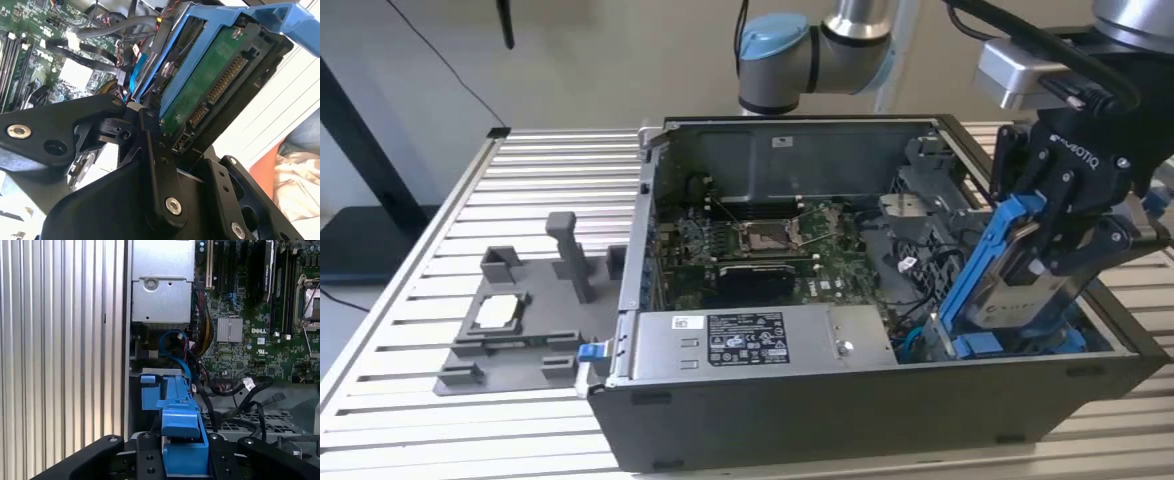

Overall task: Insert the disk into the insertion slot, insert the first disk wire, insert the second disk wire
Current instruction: 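Insert the disk into the insertion slot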

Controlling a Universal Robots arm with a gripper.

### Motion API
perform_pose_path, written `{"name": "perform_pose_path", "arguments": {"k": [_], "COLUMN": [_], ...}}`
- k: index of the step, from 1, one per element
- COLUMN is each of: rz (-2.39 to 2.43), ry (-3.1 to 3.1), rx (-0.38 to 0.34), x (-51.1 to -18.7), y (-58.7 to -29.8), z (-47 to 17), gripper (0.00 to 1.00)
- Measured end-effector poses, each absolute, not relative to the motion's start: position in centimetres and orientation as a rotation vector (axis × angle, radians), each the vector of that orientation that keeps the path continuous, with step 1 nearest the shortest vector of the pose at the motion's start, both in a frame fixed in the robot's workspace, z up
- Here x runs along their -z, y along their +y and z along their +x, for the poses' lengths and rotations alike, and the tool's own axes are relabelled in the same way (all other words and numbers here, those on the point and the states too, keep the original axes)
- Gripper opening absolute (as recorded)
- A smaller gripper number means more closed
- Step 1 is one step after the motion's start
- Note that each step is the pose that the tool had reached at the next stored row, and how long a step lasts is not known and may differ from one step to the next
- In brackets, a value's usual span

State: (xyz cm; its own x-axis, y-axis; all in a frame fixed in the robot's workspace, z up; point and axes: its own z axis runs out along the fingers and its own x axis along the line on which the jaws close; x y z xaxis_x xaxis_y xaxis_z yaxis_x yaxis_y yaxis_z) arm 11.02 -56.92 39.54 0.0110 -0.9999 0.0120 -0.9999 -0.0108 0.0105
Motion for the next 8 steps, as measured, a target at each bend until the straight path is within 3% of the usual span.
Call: {"name": "perform_pose_path", "arguments": {"k": [8], "rz": [2.226], "ry": [-2.199], "rx": [0.0], "x": [-38.2], "y": [-56.9], "z": [11.0], "gripper": [0.33]}}
